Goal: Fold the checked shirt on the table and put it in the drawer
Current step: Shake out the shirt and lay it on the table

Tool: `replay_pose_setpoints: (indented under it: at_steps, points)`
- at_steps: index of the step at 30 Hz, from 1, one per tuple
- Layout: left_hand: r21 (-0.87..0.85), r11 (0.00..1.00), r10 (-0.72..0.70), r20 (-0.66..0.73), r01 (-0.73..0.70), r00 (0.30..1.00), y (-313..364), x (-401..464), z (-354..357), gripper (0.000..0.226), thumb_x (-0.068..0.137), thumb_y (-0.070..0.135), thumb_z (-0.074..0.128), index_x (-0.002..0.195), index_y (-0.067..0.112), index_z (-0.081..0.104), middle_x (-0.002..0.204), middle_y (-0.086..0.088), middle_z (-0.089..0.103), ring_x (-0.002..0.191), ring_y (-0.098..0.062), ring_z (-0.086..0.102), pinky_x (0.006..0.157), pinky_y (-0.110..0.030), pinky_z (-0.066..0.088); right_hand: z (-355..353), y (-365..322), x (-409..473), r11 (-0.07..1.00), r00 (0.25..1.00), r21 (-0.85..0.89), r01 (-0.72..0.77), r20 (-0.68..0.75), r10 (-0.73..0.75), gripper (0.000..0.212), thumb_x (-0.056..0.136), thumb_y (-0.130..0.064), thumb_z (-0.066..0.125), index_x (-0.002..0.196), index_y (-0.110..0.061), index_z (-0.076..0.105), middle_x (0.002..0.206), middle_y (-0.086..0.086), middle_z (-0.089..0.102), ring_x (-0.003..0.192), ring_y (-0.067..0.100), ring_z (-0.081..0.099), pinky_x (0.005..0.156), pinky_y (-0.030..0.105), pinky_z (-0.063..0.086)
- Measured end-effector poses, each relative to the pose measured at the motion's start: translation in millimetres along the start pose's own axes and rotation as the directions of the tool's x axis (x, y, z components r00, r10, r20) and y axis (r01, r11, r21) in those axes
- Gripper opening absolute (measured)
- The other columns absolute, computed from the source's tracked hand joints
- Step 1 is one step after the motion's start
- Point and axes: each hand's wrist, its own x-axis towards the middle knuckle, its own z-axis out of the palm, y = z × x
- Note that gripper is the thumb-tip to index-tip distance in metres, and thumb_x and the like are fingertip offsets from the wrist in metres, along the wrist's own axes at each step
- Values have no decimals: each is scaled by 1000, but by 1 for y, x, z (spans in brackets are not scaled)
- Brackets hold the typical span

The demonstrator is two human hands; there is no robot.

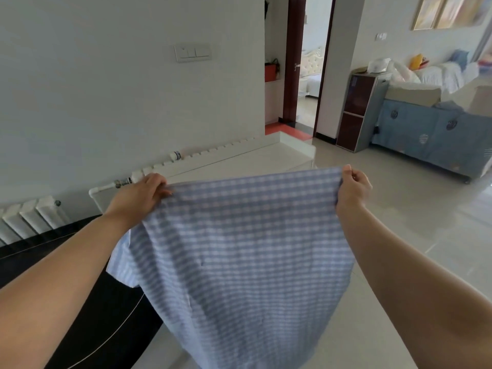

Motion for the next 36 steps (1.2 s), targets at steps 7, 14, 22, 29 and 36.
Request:
replay_pose_setpoints:
  at_steps: [7, 14, 22, 29, 36]
  points:
    - [-88, 984, -162, -42, 158, 986, -2, -14, 12, 26, 97, 33, 45, 91, 8, 48, 77, -7, 57, 66, -34, 58, 56, -40, 42, 14, -30, -7, 991, 994, 90, 99, 35, -102, 22, 94, -31, 58, 73, -25, 61, 68, -7, 51, 59, 5, 45, 56, 17, 43]
    - [-89, 954, -289, 0, 287, 957, -8, -34, 41, 21, 98, 19, 45, 94, 12, 64, 84, -11, 68, 68, -22, 54, 59, -32, 38, 30, -37, -18, 973, 970, 73, 220, 90, -226, 16, 95, -28, 57, 87, -16, 65, 70, -10, 52, 61, 1, 47, 57, 9, 43]
    - [-260, 844, -478, 34, 470, 878, 8, -38, 66, 25, 99, 16, 36, 92, 9, 59, 87, -8, 59, 75, -25, 54, 66, -36, 42, 33, -45, -28, 926, 923, 61, 373, 78, -377, 19, 94, -20, 58, 91, -4, 67, 69, -11, 54, 63, -3, 48, 63, 6, 42]
    - [-514, 630, -679, -2, 582, 734, 45, -33, 83, 31, 102, 26, 29, 82, 10, 46, 74, -8, 53, 65, -26, 49, 56, -34, 36, 22, -48, -23, 916, 917, 52, 397, 31, -399, 13, 94, -20, 59, 90, -13, 69, 76, -14, 60, 73, -3, 55, 71, 6, 44]
    - [-336, 937, -214, -322, 100, 922, 53, -22, 40, 30, 99, 25, 34, 75, 8, 42, 48, 4, 37, 38, -18, 34, 42, -23, 24, -12, -42, 11, 979, 984, 115, 170, -76, -162, 16, 91, -29, 63, 78, -20, 64, 70, -8, 56, 66, 6, 52, 69, 18, 48]
